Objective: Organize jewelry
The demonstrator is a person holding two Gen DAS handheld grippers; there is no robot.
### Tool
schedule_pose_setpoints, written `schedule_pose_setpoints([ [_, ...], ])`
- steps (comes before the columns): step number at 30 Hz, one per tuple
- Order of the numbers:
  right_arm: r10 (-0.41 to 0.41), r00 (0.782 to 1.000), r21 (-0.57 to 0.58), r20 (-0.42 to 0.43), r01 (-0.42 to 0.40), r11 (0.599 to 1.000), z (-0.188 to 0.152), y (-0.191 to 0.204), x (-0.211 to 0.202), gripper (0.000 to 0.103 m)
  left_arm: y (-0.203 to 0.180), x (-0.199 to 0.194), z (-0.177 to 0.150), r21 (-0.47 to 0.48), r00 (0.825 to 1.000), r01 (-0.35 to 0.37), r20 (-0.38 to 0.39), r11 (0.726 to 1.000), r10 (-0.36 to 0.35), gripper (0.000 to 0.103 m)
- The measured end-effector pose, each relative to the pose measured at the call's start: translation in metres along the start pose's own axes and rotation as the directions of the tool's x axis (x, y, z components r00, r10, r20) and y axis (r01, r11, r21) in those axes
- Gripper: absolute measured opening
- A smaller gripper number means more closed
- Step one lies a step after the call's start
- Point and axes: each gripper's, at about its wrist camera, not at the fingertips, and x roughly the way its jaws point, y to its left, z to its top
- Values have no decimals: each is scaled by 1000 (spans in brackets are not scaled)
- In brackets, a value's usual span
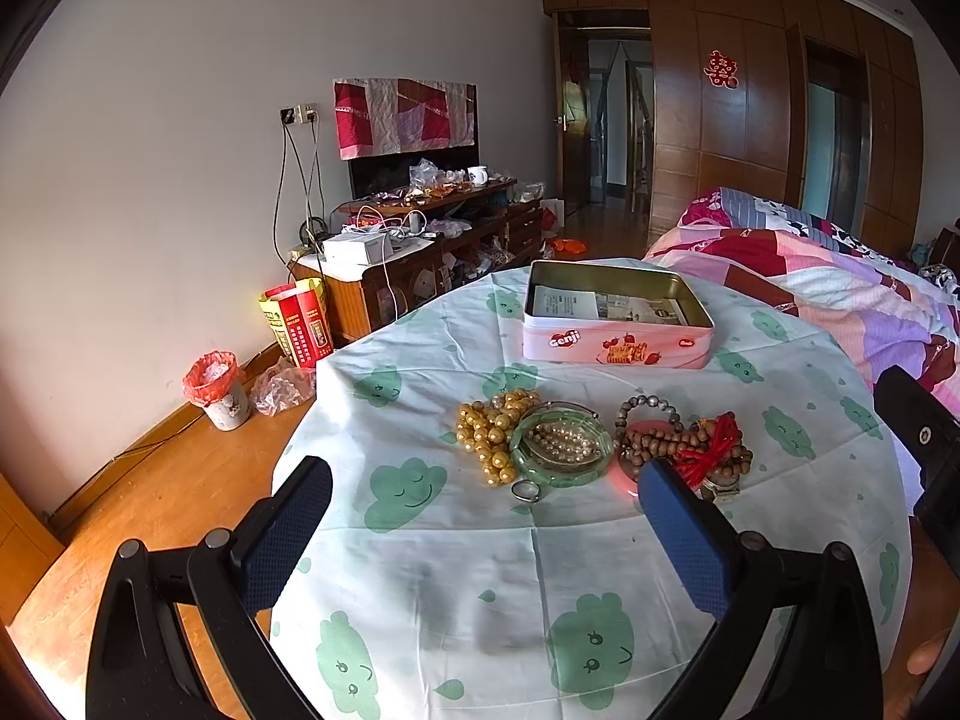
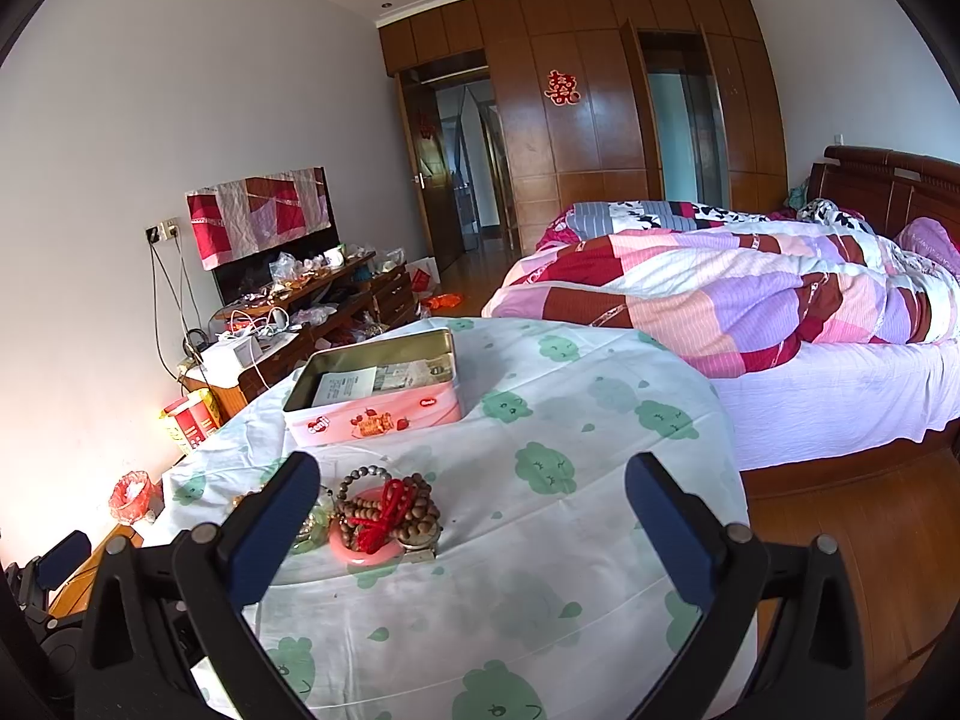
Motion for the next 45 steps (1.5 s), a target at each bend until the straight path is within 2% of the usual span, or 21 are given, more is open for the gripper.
schedule_pose_setpoints([
  [23,4,1000,1,-12,-4,1000,0,-1,2,103,-3,6,-3,5,1000,8,-17,1000,-8,102],
  [30,-13,1000,-4,-21,12,1000,-3,-5,10,103,-6,21,-8,17,999,15,-49,1000,-14,102],
  [36,-36,998,4,-59,36,999,-11,-25,30,102,3,45,-19,26,995,45,-85,999,-42,102],
  [40,5,991,27,-136,-1,1000,-20,-38,51,75,17,67,-22,-28,988,57,-141,998,-60,102],
  [41,29,987,41,-159,-23,999,-21,-39,57,62,21,71,-22,-36,987,57,-147,998,-62,102],
  [43,92,975,52,-200,-83,995,-23,-38,68,43,22,76,-23,-27,987,65,-146,997,-69,102],
  [45,134,964,34,-228,-130,991,-25,-28,74,42,25,78,-23,-14,990,50,-130,999,-51,102],
])
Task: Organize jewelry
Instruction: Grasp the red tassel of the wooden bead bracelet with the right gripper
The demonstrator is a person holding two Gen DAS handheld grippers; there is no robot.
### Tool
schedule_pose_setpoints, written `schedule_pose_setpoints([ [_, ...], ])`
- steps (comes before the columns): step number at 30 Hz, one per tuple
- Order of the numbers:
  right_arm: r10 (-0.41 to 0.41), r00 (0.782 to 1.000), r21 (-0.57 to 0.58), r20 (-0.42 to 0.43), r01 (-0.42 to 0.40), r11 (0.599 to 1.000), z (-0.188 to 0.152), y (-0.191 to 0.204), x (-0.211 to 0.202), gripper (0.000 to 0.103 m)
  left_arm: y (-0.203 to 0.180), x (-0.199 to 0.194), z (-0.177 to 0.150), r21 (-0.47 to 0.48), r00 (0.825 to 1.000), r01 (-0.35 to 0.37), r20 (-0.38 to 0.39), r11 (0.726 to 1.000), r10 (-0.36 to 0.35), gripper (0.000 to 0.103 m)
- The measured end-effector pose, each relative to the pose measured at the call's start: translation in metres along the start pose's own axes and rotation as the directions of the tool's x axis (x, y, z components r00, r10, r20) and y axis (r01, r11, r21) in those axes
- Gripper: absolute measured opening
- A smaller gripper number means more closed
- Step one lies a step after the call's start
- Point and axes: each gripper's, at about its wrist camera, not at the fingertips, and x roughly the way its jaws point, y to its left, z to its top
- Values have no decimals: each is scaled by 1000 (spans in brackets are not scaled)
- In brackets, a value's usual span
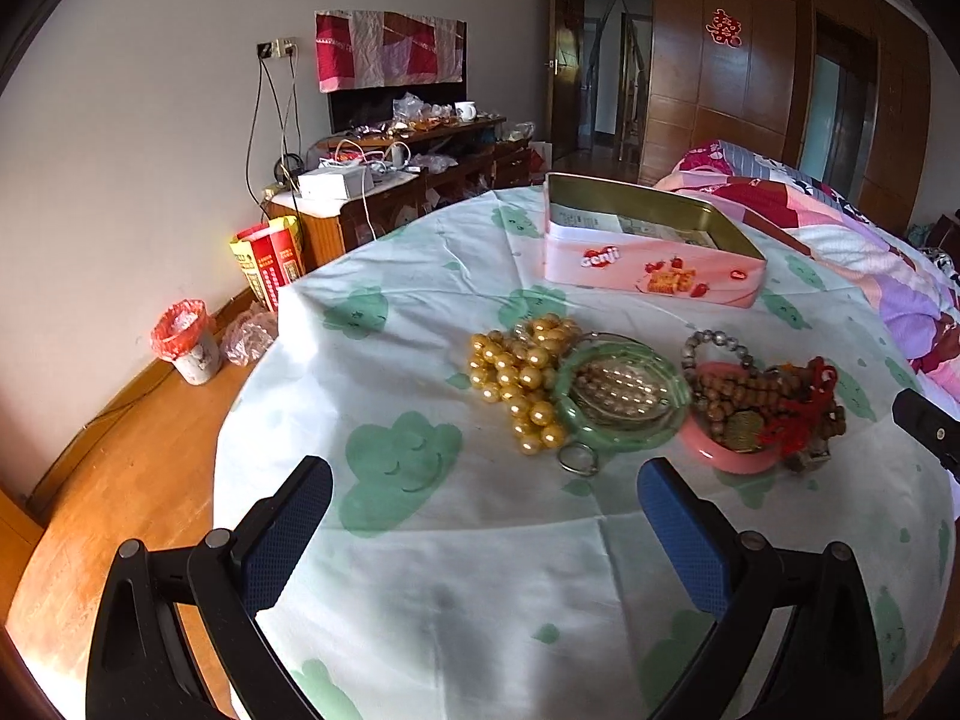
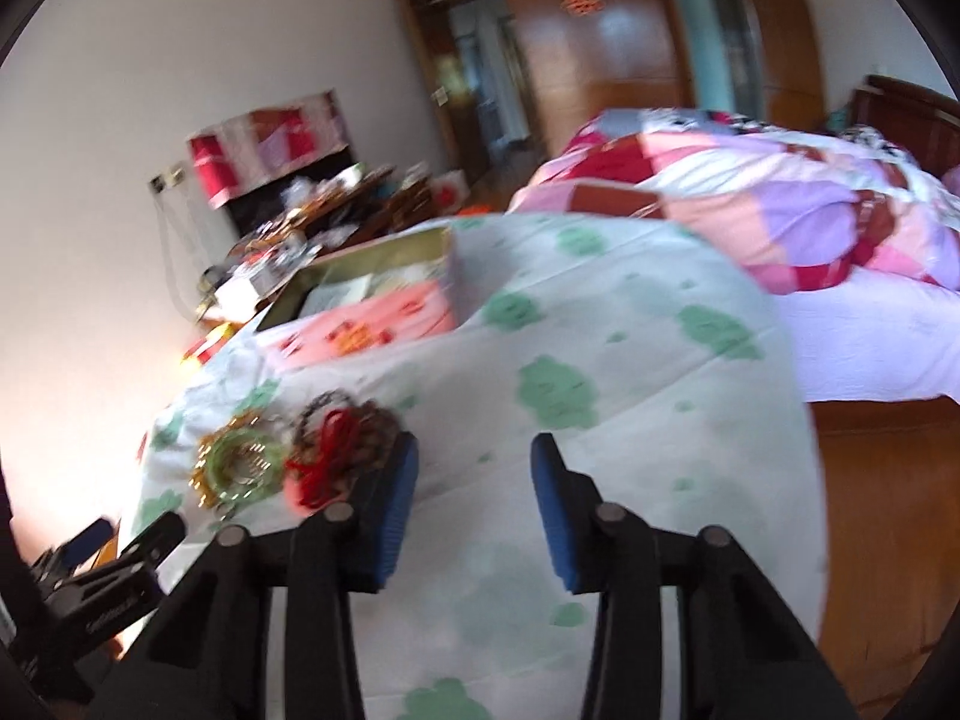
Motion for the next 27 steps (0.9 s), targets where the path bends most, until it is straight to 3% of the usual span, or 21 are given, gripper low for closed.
schedule_pose_setpoints([
  [7,136,989,-122,-53,-141,982,0,46,14,42,9,7,4,-13,1000,-2,10,1000,2,102],
  [12,122,984,-141,-129,-140,980,0,55,46,41,16,13,5,-37,1000,-13,-11,999,12,102],
  [13,121,984,-136,-134,-139,981,-1,54,50,37,16,14,5,-40,1000,-14,-14,999,13,102],
  [16,120,983,-143,-136,-140,980,1,50,54,11,17,17,6,-51,1000,-13,-25,999,12,102],
  [21,173,975,-103,-137,-188,977,6,39,52,10,17,14,9,-49,1000,7,-3,999,-7,102],
  [27,208,976,-104,-55,-213,971,23,32,23,10,5,10,13,-4,998,63,23,998,-63,102],
])
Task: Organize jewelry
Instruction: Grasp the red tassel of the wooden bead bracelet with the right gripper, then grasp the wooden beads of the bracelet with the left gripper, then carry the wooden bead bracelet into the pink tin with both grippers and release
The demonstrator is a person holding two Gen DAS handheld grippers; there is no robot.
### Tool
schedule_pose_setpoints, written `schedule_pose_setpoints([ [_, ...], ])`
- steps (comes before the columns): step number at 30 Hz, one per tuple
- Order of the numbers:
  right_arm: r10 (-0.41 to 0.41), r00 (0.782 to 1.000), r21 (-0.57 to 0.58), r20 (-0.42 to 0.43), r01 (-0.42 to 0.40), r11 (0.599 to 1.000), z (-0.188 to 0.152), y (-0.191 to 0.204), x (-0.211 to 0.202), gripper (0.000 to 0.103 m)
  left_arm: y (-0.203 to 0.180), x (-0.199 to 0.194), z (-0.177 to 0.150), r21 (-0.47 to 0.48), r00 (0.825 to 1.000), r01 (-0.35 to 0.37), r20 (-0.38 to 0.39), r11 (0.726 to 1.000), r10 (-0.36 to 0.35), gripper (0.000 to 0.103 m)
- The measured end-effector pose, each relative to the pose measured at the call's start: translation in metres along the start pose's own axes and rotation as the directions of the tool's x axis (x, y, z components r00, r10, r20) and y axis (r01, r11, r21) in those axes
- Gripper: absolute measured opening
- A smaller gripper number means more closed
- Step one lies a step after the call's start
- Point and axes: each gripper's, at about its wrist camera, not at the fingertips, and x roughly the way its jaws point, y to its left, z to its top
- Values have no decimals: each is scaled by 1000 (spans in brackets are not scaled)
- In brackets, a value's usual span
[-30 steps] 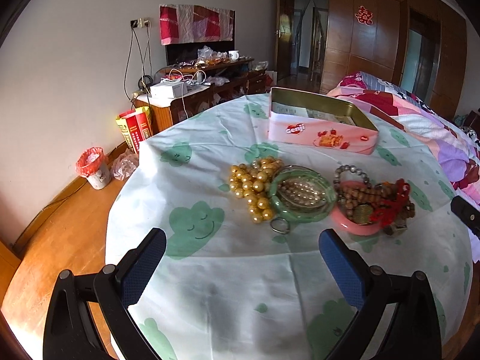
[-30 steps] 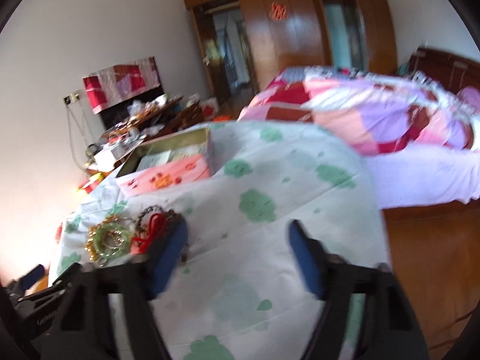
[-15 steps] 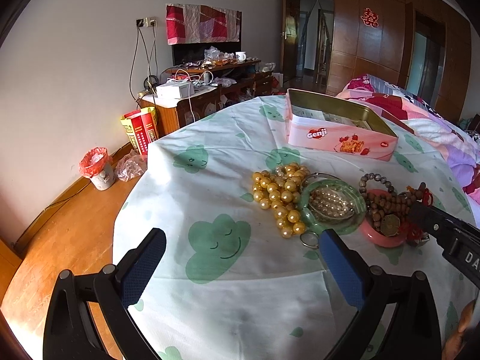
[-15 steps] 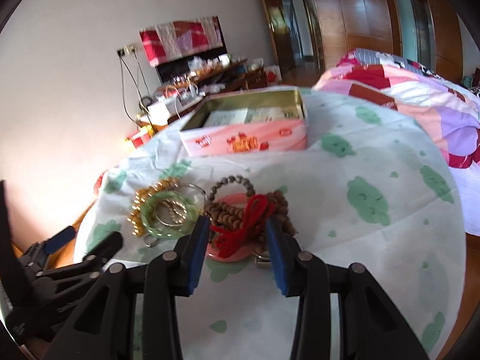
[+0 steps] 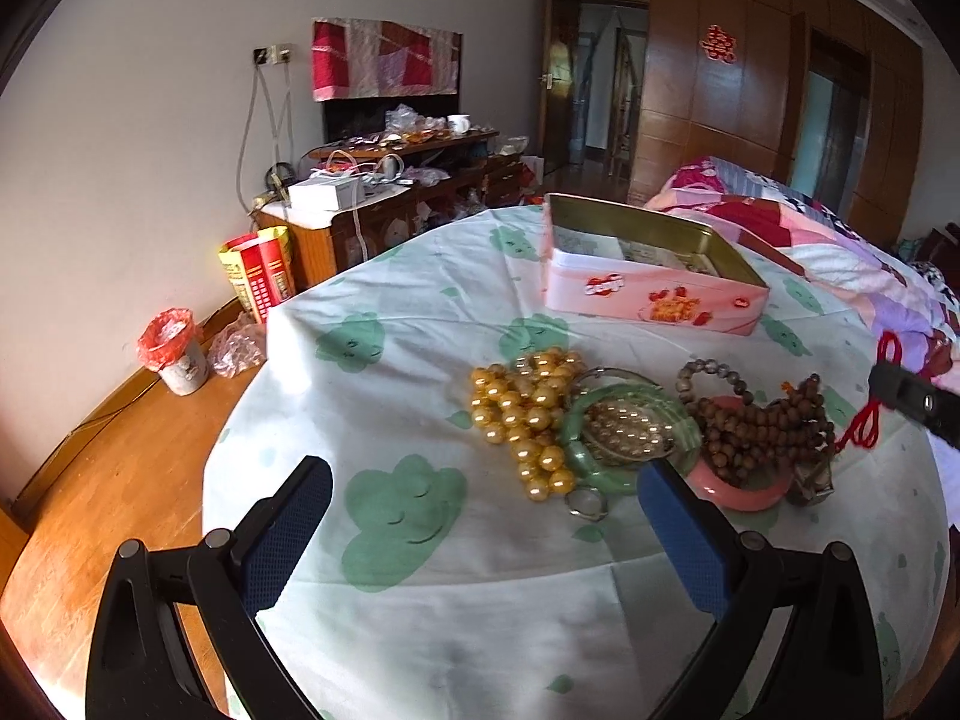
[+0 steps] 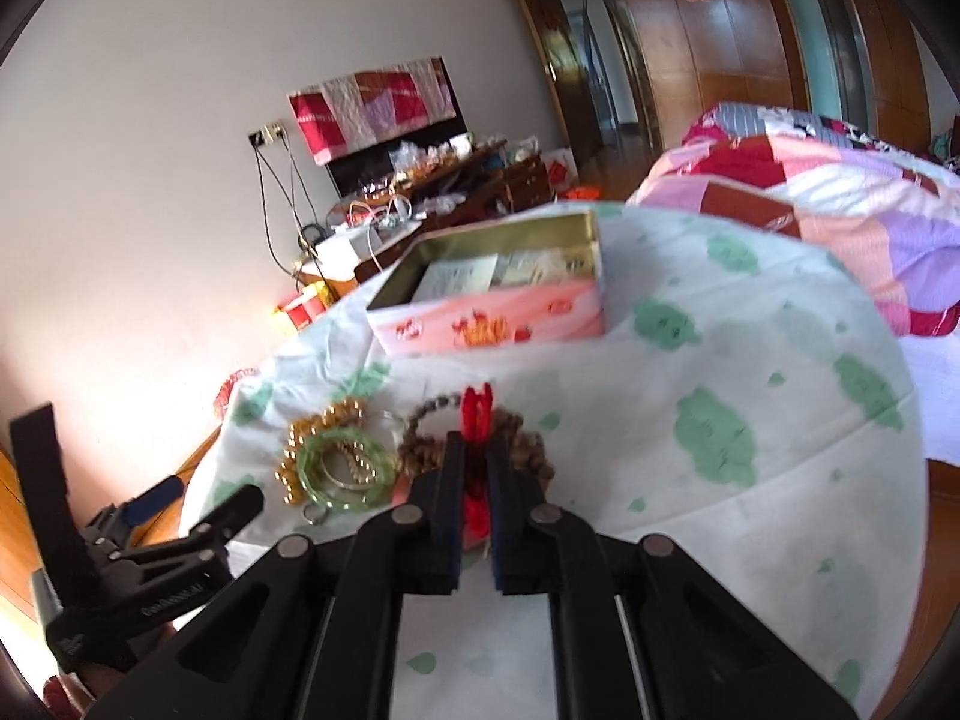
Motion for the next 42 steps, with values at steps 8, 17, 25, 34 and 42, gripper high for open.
schedule_pose_setpoints([
  [8,-24,997,42,69,21,999,26,-16,-18,10,-53,-3,14,171,974,217,30,961,-225,102],
  [17,-74,993,65,96,68,996,30,-33,-21,10,-125,33,34,316,942,336,-99,887,-321,82],
  [25,-84,992,112,94,74,991,30,-51,-22,10,-130,40,32,298,897,440,-199,847,-396,28],
  [34,-65,992,133,107,50,990,35,-60,-25,10,-97,10,67,188,856,516,-65,836,-513,23],
  [42,-2,988,123,155,-17,992,62,-58,-27,10,-72,-10,113,122,860,497,65,859,-507,23],
])
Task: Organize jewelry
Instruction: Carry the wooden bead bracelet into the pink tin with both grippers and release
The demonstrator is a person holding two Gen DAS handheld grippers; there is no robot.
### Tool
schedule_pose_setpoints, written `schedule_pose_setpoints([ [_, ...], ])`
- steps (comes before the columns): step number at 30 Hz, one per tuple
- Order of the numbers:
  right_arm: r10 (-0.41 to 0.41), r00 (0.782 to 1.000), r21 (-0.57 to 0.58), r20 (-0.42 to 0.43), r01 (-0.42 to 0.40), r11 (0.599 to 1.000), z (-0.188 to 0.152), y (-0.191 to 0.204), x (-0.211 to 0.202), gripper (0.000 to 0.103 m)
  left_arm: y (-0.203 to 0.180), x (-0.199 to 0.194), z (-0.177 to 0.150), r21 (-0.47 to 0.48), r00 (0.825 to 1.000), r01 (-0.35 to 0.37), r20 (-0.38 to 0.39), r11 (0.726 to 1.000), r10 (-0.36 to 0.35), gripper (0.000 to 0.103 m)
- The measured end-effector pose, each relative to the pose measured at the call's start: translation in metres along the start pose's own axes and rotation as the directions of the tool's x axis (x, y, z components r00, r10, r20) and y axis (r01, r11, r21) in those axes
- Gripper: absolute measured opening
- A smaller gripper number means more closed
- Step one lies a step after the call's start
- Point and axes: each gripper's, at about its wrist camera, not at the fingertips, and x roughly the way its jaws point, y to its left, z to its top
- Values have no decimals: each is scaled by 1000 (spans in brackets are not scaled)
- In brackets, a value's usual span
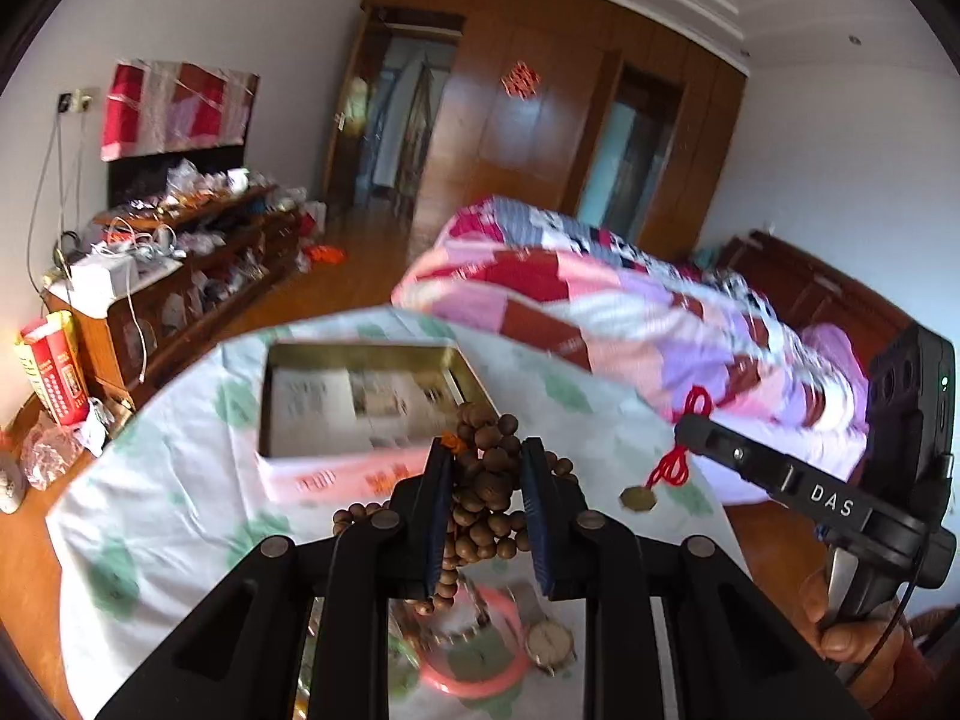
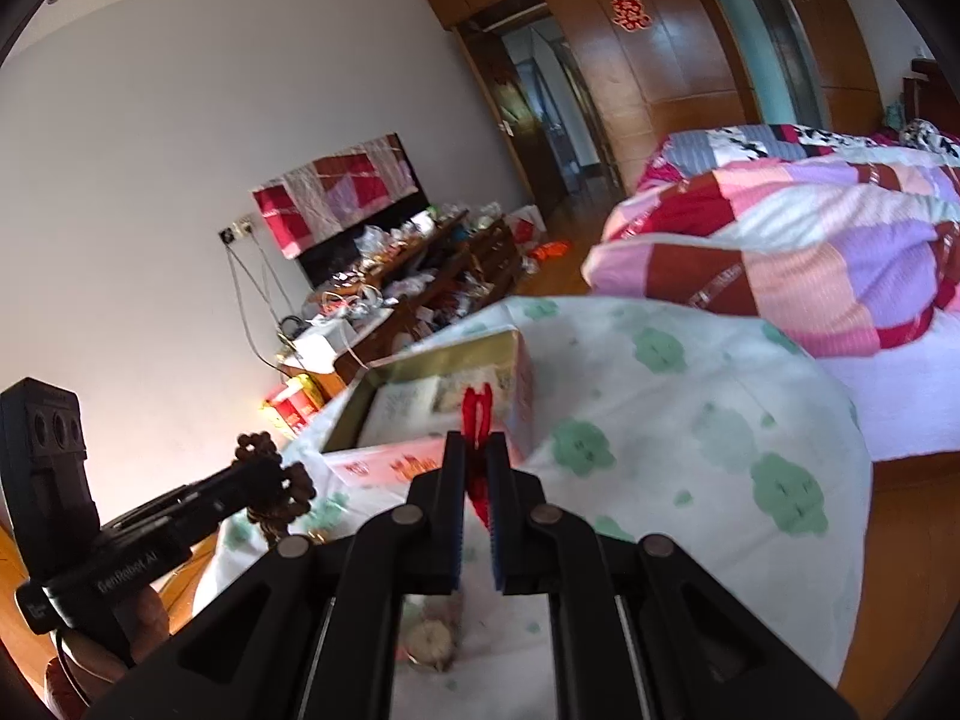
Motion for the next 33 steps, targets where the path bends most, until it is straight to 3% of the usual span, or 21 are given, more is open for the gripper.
schedule_pose_setpoints([
  [9,127,992,9,-16,-127,992,44,9,56,10,37,46,31,-114,994,-103,16,988,105,23],
  [12,135,990,32,-48,-134,991,48,8,91,10,50,68,34,-126,990,-137,10,983,139,23],
  [19,105,979,70,-177,-94,993,44,-1,172,10,82,121,29,-219,985,-164,-96,962,146,23],
  [25,76,960,42,-270,-67,997,39,-1,212,11,105,151,29,-274,964,-241,-175,931,199,24],
  [28,76,954,25,-289,-72,997,39,-1,225,13,113,161,31,-290,959,-253,-203,923,199,31],
  [30,65,957,-3,-282,-69,998,40,1,227,21,114,164,34,-292,954,-267,-214,918,209,59],
  [31,51,961,-17,-272,-57,998,41,2,224,37,118,165,37,-295,957,-258,-208,920,201,61],
  [32,41,965,-25,-261,-49,998,41,3,221,64,116,160,39,-296,964,-237,-190,925,186,65],
  [33,35,972,-26,-233,-42,999,41,2,214,74,114,156,40,-288,966,-234,-177,929,189,67],
])
